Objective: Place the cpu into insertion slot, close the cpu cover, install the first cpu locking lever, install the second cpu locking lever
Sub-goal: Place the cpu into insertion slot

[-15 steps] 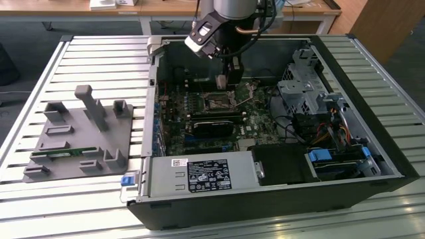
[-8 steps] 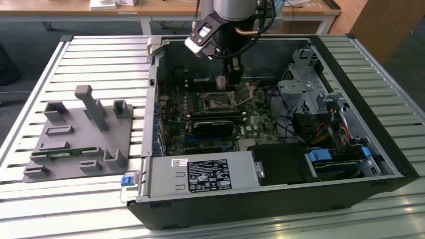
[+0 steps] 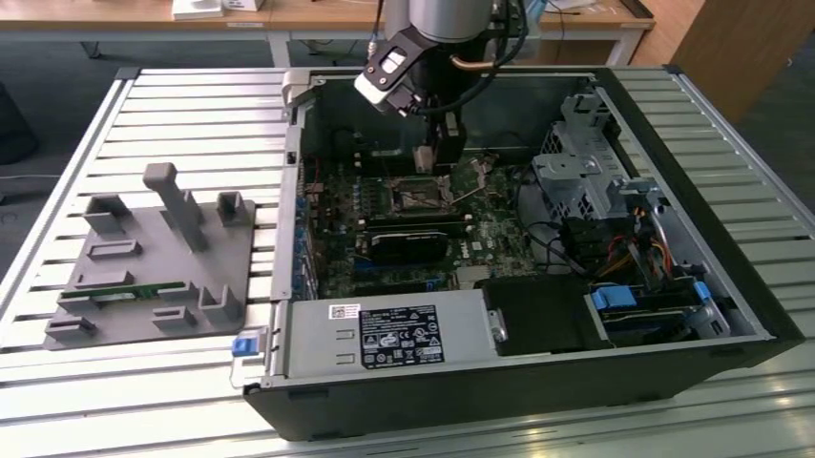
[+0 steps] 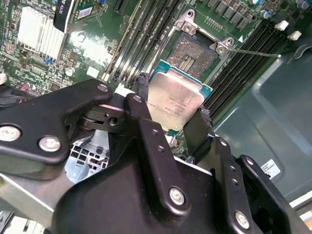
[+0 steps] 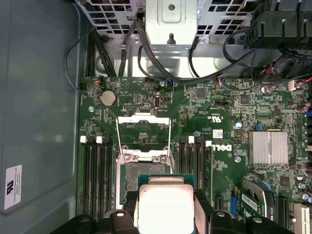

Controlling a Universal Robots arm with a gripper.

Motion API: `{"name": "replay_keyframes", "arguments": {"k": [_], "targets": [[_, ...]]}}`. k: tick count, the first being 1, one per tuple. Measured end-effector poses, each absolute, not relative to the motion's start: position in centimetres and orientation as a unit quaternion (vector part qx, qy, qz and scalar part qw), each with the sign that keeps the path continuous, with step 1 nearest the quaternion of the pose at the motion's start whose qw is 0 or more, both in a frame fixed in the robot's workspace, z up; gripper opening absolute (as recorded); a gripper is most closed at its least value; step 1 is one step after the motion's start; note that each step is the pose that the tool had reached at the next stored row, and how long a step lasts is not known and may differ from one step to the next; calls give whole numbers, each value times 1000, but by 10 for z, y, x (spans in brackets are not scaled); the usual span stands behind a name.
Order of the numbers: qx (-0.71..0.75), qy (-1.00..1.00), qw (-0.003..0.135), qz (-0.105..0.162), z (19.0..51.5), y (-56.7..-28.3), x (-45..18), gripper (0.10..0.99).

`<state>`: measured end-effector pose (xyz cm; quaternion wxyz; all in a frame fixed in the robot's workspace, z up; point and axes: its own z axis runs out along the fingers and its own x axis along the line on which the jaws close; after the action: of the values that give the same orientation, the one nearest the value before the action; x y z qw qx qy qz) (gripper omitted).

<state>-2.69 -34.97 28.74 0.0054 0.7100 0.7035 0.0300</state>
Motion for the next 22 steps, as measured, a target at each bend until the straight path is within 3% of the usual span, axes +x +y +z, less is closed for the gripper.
{"name": "replay_keyframes", "arguments": {"k": [22], "targets": [[710, 704, 5, 30, 275, -346, -27, 537]]}}
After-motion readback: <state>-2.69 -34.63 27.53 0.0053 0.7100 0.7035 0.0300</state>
